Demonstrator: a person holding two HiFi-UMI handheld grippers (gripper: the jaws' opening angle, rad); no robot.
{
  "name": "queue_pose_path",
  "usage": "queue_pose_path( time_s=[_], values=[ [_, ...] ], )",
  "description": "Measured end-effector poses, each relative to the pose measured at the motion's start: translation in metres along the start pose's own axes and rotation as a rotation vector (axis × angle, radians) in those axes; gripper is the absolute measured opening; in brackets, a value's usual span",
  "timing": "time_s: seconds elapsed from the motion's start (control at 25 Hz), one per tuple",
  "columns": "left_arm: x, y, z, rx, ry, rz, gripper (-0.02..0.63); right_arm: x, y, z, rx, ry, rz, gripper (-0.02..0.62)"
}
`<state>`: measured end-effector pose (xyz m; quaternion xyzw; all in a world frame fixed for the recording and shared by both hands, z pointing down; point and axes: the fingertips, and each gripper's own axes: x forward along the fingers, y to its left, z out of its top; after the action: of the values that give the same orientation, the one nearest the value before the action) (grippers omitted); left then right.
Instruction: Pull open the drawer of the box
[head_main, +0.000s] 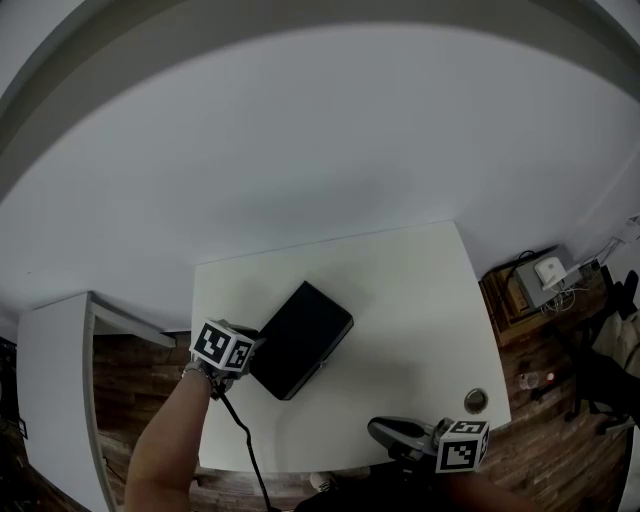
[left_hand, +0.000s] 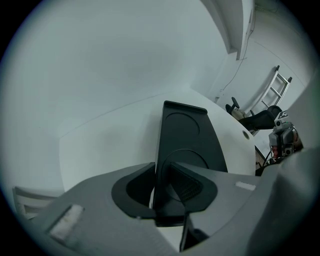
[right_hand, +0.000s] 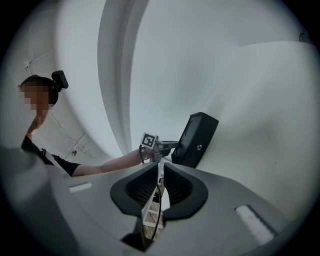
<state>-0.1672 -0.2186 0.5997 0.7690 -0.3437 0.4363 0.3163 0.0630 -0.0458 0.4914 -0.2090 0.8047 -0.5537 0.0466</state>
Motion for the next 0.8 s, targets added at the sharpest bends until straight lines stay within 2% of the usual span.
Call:
queue_pose_path(
  time_s=[0.12,0.24,0.32,0.4,0.48,0.68,0.8],
  values=[
    [0.001,0.001,-0.002,-0.031,0.017,-0.036,0.104,0.005,-0.002,0.0,-0.01,0.015,0.007,0.04],
    [0.002,0.001,-0.003,-0.109,0.036,-0.092,0.106,0.012,-0.005,-0.001,-0.039,0.046,0.021,0.04],
    [0.003,0.001,-0.005,-0.153,0.052,-0.126,0.107,0.019,-0.007,0.001,-0.08,0.076,0.018,0.048],
    [0.005,0.001,-0.006,-0.178,0.07,-0.154,0.109,0.03,-0.01,0.008,-0.163,0.11,-0.007,0.052],
    [0.005,0.002,-0.005,-0.189,0.079,-0.174,0.109,0.046,-0.019,0.017,-0.319,0.165,-0.072,0.052],
    [0.006,0.0,-0.008,-0.267,0.057,-0.247,0.114,0.098,-0.073,0.023,-0.854,0.396,-0.327,0.064],
    [0.006,0.0,-0.009,-0.308,0.042,-0.295,0.117,0.128,-0.098,0.013,-1.019,0.505,-0.407,0.083]
  ],
)
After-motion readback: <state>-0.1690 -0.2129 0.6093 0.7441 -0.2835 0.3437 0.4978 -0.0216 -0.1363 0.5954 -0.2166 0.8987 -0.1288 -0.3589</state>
